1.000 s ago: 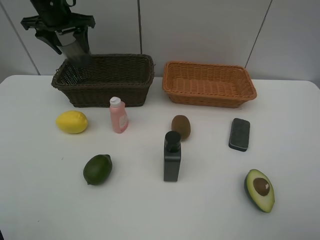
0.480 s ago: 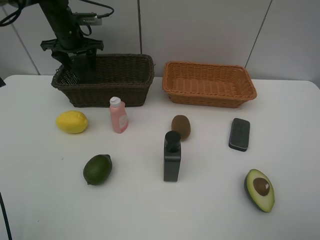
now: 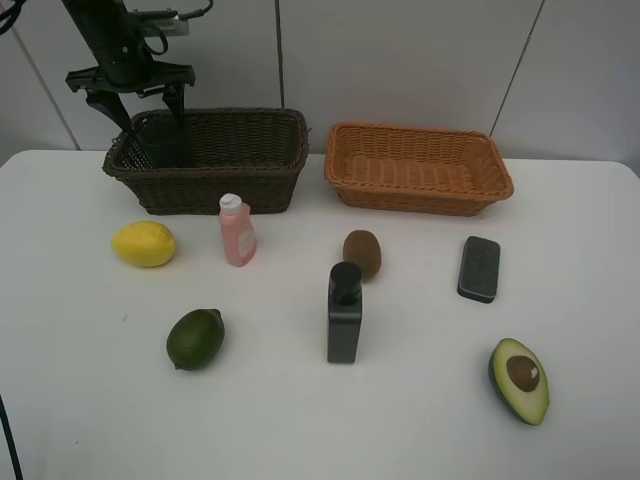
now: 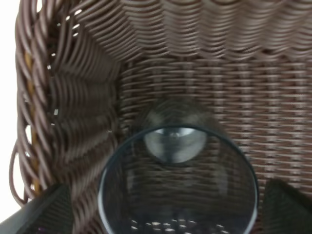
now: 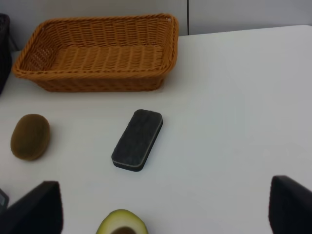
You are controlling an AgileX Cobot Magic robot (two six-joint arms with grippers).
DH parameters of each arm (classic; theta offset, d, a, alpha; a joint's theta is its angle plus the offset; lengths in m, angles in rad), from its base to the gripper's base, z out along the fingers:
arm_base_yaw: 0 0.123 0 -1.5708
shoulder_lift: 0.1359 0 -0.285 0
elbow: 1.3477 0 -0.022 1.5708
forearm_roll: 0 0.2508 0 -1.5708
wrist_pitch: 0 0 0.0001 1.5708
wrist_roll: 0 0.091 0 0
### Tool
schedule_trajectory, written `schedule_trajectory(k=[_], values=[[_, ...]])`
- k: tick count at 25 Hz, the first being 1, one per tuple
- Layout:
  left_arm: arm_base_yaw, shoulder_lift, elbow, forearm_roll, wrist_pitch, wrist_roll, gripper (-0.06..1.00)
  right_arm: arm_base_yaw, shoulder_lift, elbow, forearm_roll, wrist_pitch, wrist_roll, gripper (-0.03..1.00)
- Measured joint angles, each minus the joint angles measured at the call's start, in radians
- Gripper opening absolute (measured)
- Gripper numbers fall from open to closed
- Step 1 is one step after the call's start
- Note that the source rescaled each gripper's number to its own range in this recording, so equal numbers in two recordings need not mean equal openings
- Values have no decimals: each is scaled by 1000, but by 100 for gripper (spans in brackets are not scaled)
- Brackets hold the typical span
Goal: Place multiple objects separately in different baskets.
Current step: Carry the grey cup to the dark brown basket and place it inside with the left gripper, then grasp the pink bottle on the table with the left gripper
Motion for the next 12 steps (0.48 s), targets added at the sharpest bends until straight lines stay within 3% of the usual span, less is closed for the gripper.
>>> schedule_trajectory(k=[5,12], values=[[0,-91,44,-97,0,5,100,0,0,0,0,0,0,100],[-19,-358,318,-132,0,35,100,0,0,0,0,0,0,100]])
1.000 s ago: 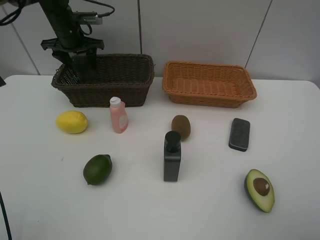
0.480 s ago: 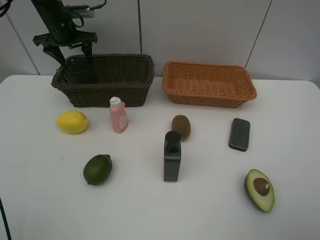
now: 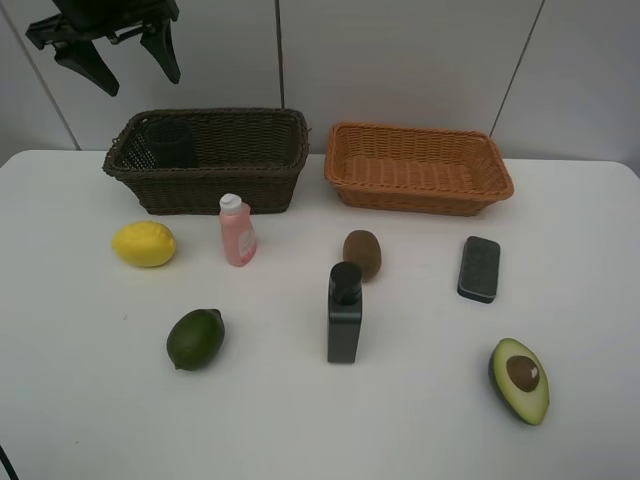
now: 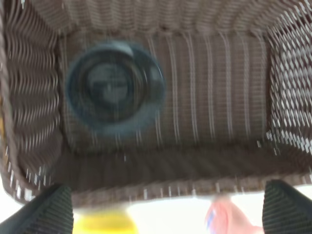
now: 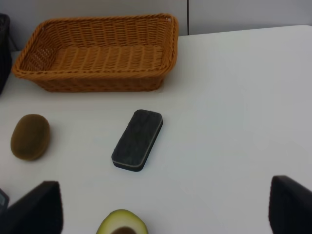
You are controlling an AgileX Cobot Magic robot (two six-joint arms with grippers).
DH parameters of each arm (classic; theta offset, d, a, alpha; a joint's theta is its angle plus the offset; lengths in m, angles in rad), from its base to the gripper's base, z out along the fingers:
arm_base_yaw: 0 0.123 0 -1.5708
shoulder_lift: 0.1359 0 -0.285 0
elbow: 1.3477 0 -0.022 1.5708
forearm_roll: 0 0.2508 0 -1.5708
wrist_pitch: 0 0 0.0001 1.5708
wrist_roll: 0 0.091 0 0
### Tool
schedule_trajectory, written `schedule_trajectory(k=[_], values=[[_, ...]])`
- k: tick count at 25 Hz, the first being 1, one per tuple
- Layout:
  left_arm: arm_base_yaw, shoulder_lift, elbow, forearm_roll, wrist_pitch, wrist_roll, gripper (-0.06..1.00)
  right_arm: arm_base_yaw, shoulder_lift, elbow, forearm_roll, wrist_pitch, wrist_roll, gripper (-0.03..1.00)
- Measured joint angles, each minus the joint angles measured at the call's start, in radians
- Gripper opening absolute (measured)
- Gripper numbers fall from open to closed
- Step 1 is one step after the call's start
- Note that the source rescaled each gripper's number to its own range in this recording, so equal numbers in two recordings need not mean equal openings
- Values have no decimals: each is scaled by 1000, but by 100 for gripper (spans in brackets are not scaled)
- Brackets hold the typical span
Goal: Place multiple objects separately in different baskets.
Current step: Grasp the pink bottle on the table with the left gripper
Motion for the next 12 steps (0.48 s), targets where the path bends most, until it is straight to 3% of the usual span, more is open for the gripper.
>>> schedule_trajectory(k=[6,12], values=[[-131,-118,232,5,-2,18,100,0,0,0,0,0,0,100],[-256,-92,289,43,0,25,100,0,0,0,0,0,0,100]])
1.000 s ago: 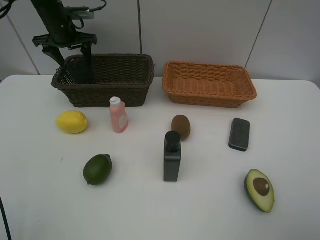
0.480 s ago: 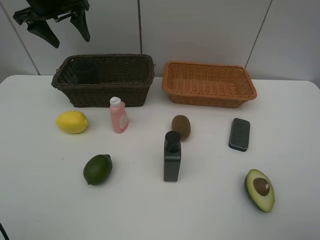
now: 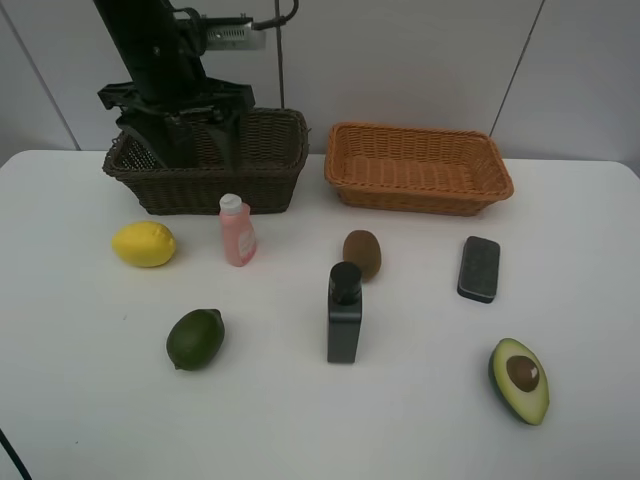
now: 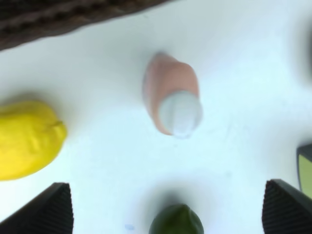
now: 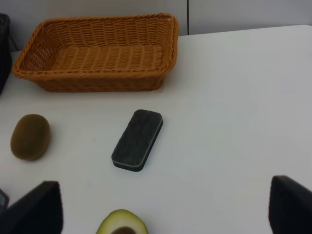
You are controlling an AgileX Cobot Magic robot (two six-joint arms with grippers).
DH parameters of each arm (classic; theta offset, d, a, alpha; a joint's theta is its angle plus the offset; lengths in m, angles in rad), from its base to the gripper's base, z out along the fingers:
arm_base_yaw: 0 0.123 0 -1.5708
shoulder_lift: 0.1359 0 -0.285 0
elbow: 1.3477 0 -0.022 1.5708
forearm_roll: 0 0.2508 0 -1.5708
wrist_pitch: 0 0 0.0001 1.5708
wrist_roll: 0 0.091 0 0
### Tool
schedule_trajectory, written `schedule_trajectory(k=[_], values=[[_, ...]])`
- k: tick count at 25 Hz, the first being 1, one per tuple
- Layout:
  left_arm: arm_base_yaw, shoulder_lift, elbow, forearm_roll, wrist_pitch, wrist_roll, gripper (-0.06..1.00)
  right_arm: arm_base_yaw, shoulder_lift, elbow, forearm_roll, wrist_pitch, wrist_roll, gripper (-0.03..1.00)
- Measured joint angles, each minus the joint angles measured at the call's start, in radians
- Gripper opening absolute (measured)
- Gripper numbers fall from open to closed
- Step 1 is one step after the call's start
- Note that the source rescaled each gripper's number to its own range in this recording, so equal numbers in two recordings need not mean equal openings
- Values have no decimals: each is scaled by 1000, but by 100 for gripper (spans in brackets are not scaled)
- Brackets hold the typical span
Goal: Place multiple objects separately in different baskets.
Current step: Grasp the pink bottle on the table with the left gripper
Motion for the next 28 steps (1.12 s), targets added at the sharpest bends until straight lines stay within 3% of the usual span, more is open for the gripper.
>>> schedule_trajectory(k=[4,22,24,28], values=[[-82,69,0,83,0,-11,100,0,0,0,0,0,0,100],[-84,291,0,97,-139,-50,97,0,0,0,0,0,0,100],[-84,295,0,105,-136,-73,80,0,0,0,0,0,0,100],[-84,296,0,144,-137,-103,0,0,0,0,0,0,0,100]])
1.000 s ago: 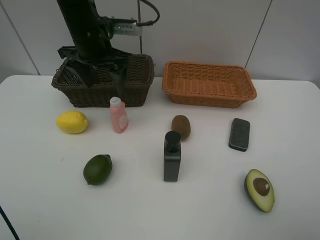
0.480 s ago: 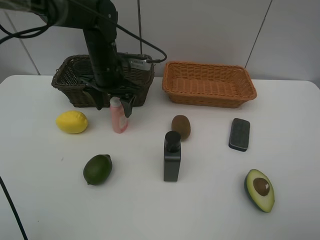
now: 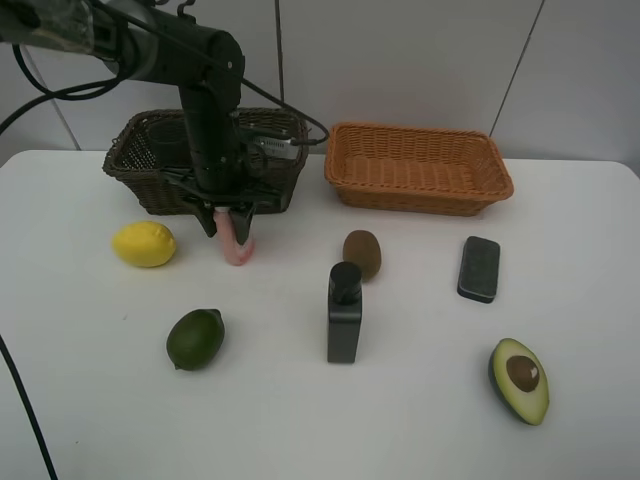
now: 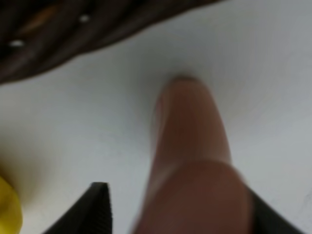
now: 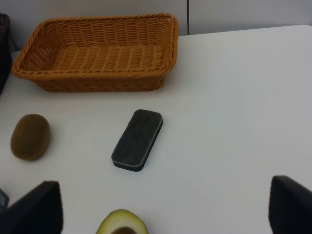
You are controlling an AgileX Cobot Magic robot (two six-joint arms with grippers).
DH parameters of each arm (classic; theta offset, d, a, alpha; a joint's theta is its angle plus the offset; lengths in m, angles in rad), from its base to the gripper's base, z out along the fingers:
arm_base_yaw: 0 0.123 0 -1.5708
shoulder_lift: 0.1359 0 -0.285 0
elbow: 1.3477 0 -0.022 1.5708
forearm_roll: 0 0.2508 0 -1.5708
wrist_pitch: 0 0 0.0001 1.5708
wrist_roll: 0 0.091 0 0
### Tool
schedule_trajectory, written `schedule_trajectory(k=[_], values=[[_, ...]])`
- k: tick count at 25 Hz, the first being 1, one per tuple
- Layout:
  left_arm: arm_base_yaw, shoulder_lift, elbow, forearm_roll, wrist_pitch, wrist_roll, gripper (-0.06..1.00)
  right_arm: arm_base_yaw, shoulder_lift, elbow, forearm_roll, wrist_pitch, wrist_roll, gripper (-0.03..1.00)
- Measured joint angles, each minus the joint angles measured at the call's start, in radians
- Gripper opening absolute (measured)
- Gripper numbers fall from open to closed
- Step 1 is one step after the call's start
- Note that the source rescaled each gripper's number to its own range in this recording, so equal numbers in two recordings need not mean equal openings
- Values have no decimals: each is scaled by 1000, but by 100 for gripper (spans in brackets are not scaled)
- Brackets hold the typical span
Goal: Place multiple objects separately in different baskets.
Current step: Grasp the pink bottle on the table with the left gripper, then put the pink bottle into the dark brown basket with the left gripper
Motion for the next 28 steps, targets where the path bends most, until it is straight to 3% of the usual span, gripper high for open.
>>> schedule_trajectory(k=[4,7,9,15,19,24,28], values=[[0,-2,0,11,11,-6,2,0,0,0,0,0,0,100],[0,-17,-32,-2,87,-7,2,0,0,0,0,0,0,100],[0,-43,-89,-25,132,-4,2,0,0,0,0,0,0,100],[10,-91,-335,-65,137,50,2,0,0,0,0,0,0,100],[68,-75,-417,-71,61,57,2,0,0,0,0,0,0,100],[157,-4,-424,-59,-90,61,2,0,0,0,0,0,0,100],[179,56,-424,-25,-154,74,2,0,0,0,0,0,0,100]])
